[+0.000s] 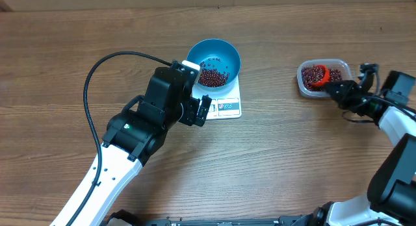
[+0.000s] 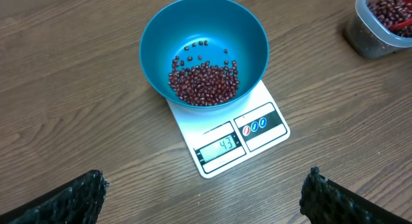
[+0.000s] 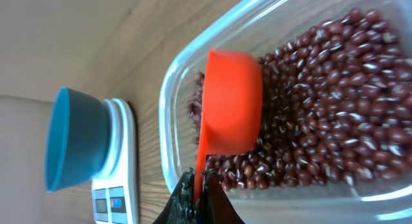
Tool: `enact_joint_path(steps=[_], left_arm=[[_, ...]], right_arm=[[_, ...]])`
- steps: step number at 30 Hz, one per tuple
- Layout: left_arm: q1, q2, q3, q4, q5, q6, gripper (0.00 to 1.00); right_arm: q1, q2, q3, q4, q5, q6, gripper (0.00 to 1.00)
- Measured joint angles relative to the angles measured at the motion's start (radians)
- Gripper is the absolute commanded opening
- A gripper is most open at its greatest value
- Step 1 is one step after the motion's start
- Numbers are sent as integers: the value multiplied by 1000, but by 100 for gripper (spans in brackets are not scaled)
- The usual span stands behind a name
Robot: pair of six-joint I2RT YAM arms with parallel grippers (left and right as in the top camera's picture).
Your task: Scoop item into bowl and weigh 150g on scale
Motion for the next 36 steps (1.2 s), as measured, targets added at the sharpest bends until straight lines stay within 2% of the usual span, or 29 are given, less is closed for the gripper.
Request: enact_joint_path(steps=[7, 30, 36], left_arm=[[0, 0, 0, 0, 0, 0, 99], [0, 0, 0, 0, 0, 0, 100], [0, 0, 0, 0, 0, 0, 99]], right_arm=[[-64, 0, 0, -16, -63, 0, 4], [-130, 0, 0, -24, -251, 0, 4], [-130, 0, 0, -28, -394, 1, 4]])
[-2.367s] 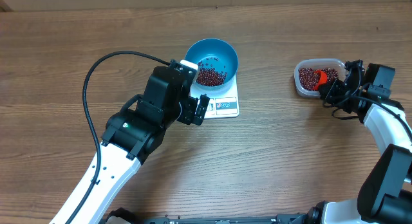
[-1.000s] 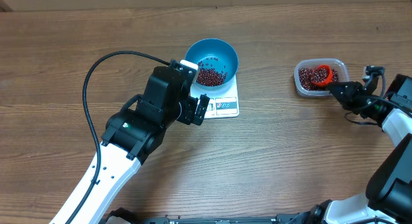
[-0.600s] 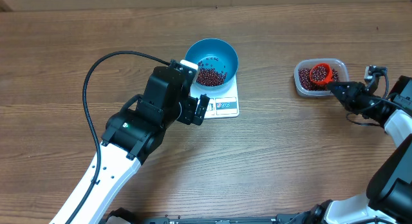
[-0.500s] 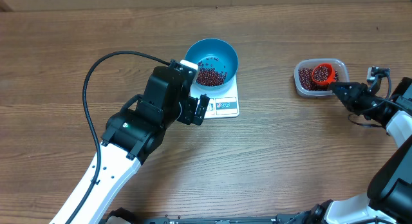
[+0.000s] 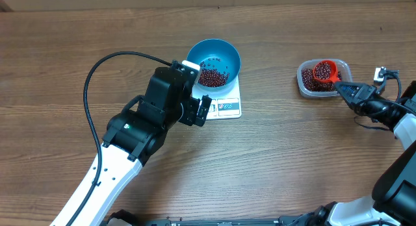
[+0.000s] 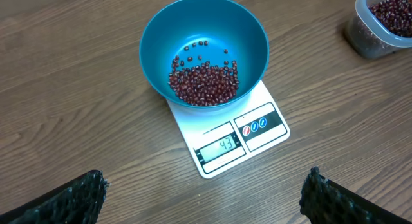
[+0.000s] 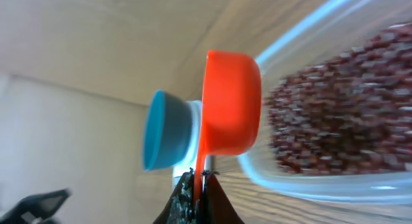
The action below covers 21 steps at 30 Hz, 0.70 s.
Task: Scoop item into bowl and weigh 150g on scale
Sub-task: 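Lift the filled scoop out of the bean tub with the right gripper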
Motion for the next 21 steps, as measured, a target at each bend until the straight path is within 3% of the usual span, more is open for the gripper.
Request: enact_joint_path(steps=[6, 11, 21], left_arm=[[0, 0, 0, 0, 0, 0, 100], [0, 0, 0, 0, 0, 0, 99], [0, 0, 0, 0, 0, 0, 99]], right_arm=[[0, 0, 0, -21, -197, 20, 4], [10, 0, 0, -22, -238, 90, 4], [205, 0, 0, -17, -253, 131, 4]])
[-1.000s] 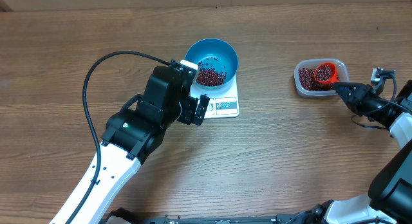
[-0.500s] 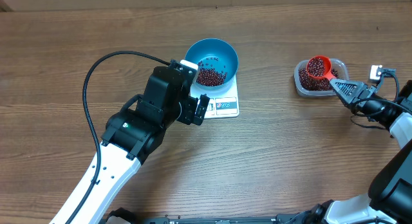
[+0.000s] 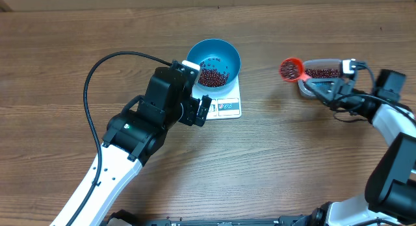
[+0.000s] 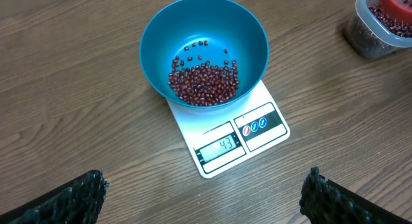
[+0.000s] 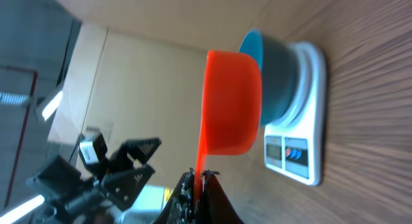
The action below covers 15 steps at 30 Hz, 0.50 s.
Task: Scoop item into bowl and weigh 150g on scale
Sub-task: 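Lift the filled scoop out of the bean tub with the right gripper, then carry the filled scoop left over the teal bowl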
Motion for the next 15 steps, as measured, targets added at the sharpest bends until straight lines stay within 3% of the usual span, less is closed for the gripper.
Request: enact_joint_path(steps=[6, 15], left_arm=[[0, 0, 0, -1, 0, 0, 100], [0, 0, 0, 0, 0, 0, 99]], right_arm=[[120, 0, 0, 78, 63, 91, 4], [298, 0, -2, 395, 153, 363, 4]])
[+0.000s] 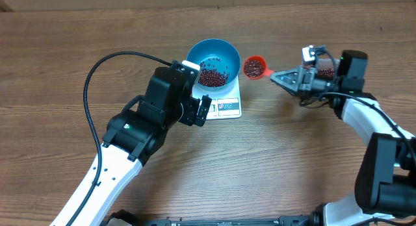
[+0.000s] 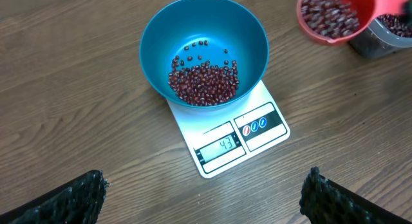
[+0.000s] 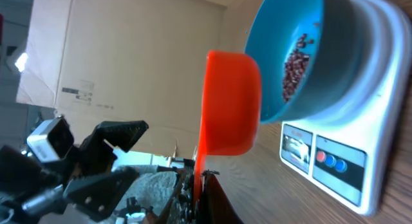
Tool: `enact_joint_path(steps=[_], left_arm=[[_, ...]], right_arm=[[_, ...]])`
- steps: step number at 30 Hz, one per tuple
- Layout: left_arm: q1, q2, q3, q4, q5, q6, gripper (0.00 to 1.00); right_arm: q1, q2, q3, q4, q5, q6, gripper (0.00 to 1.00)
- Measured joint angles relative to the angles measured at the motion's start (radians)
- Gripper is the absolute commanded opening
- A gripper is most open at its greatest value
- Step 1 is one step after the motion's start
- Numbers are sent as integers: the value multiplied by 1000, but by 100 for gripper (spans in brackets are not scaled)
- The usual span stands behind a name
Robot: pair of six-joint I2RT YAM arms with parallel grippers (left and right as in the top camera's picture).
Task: Scoop item into bowl and weigh 150g on scale
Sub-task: 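Carry the filled scoop left over the teal bowl, then tilt the scoop to pour beans into the teal bowl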
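A blue bowl (image 1: 214, 58) holding red beans (image 2: 203, 82) stands on the white scale (image 2: 251, 143), whose display reads 43. My right gripper (image 1: 278, 76) is shut on the handle of an orange scoop (image 1: 254, 67) full of beans, held in the air just right of the bowl's rim. In the right wrist view the orange scoop (image 3: 232, 102) hangs beside the blue bowl (image 3: 290, 53). My left gripper (image 1: 203, 109) hovers open over the table in front of the scale, its fingertips (image 2: 77, 195) wide apart with nothing between them.
The clear container of beans (image 1: 325, 73) sits at the right, mostly hidden behind my right arm. A black cable (image 1: 104, 63) loops over the left of the table. Bare wood lies in front of the scale.
My right gripper has carried the filled scoop leftward from beside the container to just right of the bowl. The left arm, bowl and scale reading are unchanged.
The scoop first lay in the bean container, held by my right gripper. Then it stood lifted over the container, filled. Then it hung left of the container, and now it is beside the bowl. The scale has stayed at 43 throughout.
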Motion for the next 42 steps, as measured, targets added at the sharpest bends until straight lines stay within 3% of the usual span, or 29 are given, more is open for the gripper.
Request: enact_joint_path(steps=[8, 19, 26, 42], left_arm=[[0, 0, 0, 0, 0, 0, 100], [0, 0, 0, 0, 0, 0, 100], [0, 0, 0, 0, 0, 0, 100], [0, 0, 0, 0, 0, 0, 100]], right_arm=[[161, 0, 0, 178, 135, 153, 4], [270, 0, 0, 259, 383, 169, 4], [270, 0, 0, 260, 463, 46, 4], [285, 0, 0, 259, 486, -422, 4]])
